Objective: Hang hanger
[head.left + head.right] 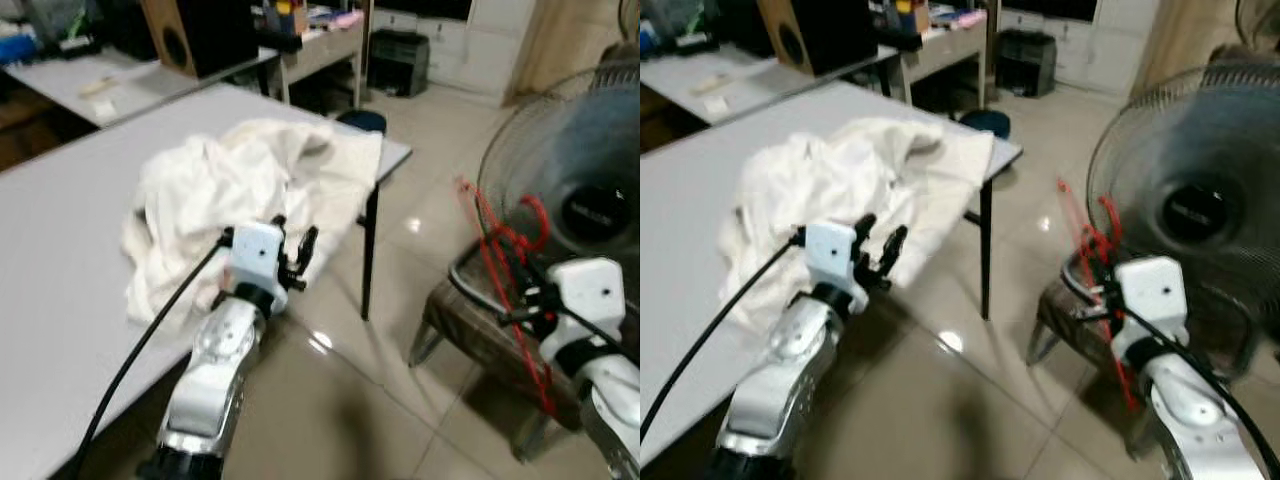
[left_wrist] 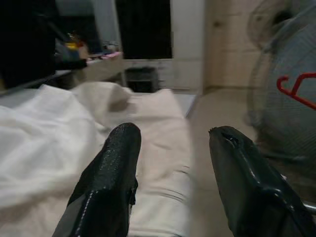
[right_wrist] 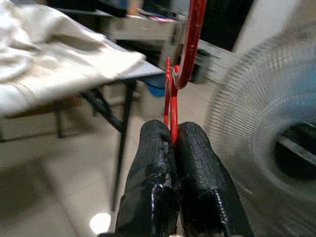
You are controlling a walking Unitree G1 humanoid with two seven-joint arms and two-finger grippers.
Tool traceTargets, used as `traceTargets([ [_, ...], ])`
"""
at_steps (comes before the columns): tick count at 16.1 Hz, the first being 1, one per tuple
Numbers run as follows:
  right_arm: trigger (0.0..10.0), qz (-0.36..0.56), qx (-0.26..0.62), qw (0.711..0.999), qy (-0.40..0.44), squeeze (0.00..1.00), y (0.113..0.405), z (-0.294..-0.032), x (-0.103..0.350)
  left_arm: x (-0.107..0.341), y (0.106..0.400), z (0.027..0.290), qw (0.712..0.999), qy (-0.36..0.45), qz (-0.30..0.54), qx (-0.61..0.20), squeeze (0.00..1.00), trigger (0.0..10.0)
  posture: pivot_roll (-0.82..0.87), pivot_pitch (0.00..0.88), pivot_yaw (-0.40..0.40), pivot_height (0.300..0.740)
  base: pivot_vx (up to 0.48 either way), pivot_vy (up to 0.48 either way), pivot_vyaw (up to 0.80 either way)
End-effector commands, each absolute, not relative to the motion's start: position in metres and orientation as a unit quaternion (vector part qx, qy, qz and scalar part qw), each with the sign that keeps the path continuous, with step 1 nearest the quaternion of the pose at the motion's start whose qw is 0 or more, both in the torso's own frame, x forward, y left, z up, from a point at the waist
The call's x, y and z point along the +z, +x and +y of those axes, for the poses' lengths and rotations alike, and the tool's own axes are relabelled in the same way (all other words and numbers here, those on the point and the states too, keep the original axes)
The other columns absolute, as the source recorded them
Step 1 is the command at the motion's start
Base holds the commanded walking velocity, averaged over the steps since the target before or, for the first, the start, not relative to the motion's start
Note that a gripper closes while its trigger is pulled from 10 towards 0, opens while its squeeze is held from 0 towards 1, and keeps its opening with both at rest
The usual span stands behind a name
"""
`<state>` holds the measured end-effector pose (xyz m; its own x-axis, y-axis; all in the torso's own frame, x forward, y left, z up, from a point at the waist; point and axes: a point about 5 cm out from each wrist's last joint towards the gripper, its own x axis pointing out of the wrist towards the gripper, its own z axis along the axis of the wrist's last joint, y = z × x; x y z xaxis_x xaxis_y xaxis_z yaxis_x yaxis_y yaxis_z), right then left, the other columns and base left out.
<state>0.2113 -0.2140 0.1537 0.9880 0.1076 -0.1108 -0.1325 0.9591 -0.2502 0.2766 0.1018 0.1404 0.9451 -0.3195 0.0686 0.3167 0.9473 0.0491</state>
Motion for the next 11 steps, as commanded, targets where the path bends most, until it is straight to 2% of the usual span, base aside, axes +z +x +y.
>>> traceTargets([
  [1, 10.0, 0.031, 0.1, 0.988, -0.112, 0.0, 0.211, -0.201, 0.159, 0.14, 0.279, 0.12, 0.992, 0.032, -0.038, -0.12, 0.0, 10.0, -0.19, 0.0, 0.046, 0.74, 0.409, 0.0, 0.0],
  [3, 10.0, 0.028, 0.115, 0.985, -0.127, 0.0, 0.211, -0.199, 0.16, 0.149, 0.279, 0.126, 0.992, 0.025, -0.066, -0.1, 0.0, 10.0, -0.18, 0.0, 0.048, 0.74, 0.431, 0.0, 0.0],
  [4, 10.0, 0.025, 0.126, 0.981, -0.143, 0.0, 0.212, -0.197, 0.162, 0.157, 0.279, 0.129, 0.992, 0.012, -0.088, -0.09, 0.0, 10.0, -0.18, 0.0, 0.047, 0.74, 0.461, 0.0, 0.8],
  [6, 10.0, 0.012, 0.148, 0.978, -0.148, 0.0, 0.211, -0.194, 0.167, 0.156, 0.279, 0.129, 0.991, 0.02, -0.08, -0.102, 0.0, 10.0, -0.17, 0.0, 0.047, 0.74, 0.467, 0.0, 0.8],
  [7, 10.0, 0.01, 0.157, 0.978, -0.139, 0.0, 0.209, -0.194, 0.168, 0.154, 0.279, 0.128, 0.991, 0.019, -0.074, -0.11, 0.0, 10.0, -0.17, 0.0, 0.048, 0.74, 0.398, 0.0, 0.0],
  [9, 10.0, 0.016, 0.199, 0.97, -0.141, 0.0, 0.202, -0.194, 0.17, 0.146, 0.278, 0.128, 0.985, 0.065, -0.048, -0.149, 0.0, 10.0, -0.18, 0.0, 0.052, 0.74, 0.0, 0.0, 0.0],
  [10, 10.0, 0.025, 0.236, 0.96, -0.151, 0.0, 0.195, -0.193, 0.17, 0.143, 0.277, 0.131, 0.979, 0.098, -0.04, -0.175, 0.07, 10.0, -0.18, 0.0, 0.055, 0.74, 0.0, 0.0, 0.0],
  [11, 10.0, 0.03, 0.253, 0.955, -0.152, 0.0, 0.191, -0.192, 0.17, 0.143, 0.276, 0.133, 0.974, 0.11, -0.041, -0.192, 1.0, 10.0, -0.18, 0.0, 0.058, 0.74, 0.0, 0.0, 0.0],
])
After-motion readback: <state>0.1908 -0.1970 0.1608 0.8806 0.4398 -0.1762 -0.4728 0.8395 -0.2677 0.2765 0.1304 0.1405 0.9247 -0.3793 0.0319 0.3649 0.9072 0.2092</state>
